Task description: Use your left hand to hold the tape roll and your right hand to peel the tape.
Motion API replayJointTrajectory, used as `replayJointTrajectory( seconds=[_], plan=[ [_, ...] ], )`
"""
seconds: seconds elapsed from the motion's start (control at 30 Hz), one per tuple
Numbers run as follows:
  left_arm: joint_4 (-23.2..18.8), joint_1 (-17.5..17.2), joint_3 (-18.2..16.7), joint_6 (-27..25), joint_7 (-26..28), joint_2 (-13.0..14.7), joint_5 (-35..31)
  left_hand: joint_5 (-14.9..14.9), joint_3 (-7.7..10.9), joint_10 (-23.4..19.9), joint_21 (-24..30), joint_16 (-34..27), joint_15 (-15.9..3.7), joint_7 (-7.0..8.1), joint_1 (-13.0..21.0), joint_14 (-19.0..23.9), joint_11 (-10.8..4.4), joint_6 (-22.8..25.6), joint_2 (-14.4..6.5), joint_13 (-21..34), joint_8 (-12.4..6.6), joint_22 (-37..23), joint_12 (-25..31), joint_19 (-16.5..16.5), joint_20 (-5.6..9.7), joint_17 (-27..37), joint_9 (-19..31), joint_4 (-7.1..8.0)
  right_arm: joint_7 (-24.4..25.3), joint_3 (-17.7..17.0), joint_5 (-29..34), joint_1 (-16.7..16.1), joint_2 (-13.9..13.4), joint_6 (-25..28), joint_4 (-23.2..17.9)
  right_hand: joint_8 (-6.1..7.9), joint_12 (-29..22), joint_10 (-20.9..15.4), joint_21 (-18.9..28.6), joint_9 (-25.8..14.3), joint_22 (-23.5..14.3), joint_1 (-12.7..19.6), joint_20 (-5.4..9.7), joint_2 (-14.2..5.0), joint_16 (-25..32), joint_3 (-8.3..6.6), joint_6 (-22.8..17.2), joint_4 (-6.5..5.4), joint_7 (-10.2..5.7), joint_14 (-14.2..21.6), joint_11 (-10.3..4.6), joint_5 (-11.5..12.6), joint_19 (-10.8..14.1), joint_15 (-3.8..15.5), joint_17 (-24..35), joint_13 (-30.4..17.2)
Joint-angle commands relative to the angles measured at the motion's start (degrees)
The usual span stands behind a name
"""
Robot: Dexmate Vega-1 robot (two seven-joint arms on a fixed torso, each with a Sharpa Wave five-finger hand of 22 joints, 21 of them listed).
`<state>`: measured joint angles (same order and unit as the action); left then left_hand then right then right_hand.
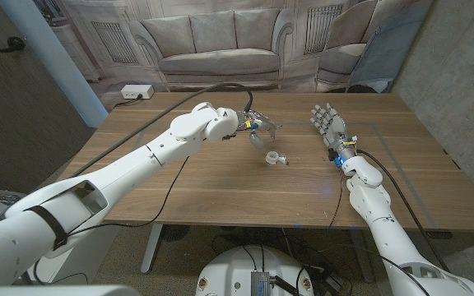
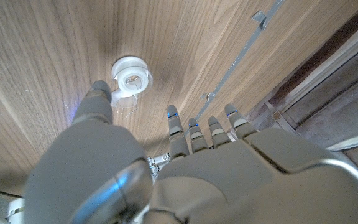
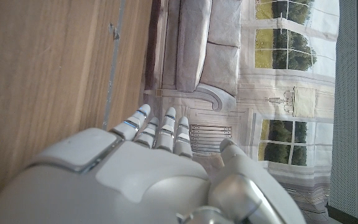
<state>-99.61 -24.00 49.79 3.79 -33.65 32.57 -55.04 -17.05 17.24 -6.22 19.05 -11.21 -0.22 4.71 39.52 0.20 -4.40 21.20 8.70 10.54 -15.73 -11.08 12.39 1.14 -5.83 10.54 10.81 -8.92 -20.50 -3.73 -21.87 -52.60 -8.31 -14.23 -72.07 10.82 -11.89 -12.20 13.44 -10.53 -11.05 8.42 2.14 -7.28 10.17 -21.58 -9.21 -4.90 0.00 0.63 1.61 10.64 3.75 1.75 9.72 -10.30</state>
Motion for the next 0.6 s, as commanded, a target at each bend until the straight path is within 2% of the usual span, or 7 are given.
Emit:
replayJointTrajectory(
  seconds=[0.03, 0.6],
  plan=[
    [2.1, 0.5, 1.2, 1.5, 0.7, -1.2, -1.9, -0.5, -0.13, -0.1, 0.0, 0.0, -0.59, 0.13, 0.3, -0.2, -0.19, 0.2, -0.6, 0.3, 0.21, -0.1, 0.0, -0.2, 0.07, 0.2, 0.2, -0.02, -0.1, -0.3, 0.0, -0.2, 0.2, 0.0, 0.2, 0.22, -0.4, -0.5, 0.0, -0.1, -0.3, 0.1, 4.05, -2.02, 0.3, 0.05, -0.6, -0.23, -0.10, 0.5, -0.05, -0.1, 0.3, 0.37, 0.2, -0.2],
    [4.6, 0.5, 2.3, 2.8, 2.4, -2.3, -3.7, -0.8, -0.32, -0.2, -0.2, 0.1, -0.71, 0.34, 1.3, -0.3, -0.39, 0.4, -1.1, 0.3, 0.72, -0.2, -0.1, -0.3, 0.13, 0.3, 0.2, 0.27, -0.3, -0.4, -0.1, 0.1, 0.5, -0.6, 1.1, 0.22, -0.4, -0.5, -0.1, -0.1, -0.3, 0.1, 3.99, -2.02, 0.3, 0.13, -0.8, -0.26, -0.13, 0.5, -0.09, 0.0, 0.3, 0.38, 0.2, -0.2]
  ],
)
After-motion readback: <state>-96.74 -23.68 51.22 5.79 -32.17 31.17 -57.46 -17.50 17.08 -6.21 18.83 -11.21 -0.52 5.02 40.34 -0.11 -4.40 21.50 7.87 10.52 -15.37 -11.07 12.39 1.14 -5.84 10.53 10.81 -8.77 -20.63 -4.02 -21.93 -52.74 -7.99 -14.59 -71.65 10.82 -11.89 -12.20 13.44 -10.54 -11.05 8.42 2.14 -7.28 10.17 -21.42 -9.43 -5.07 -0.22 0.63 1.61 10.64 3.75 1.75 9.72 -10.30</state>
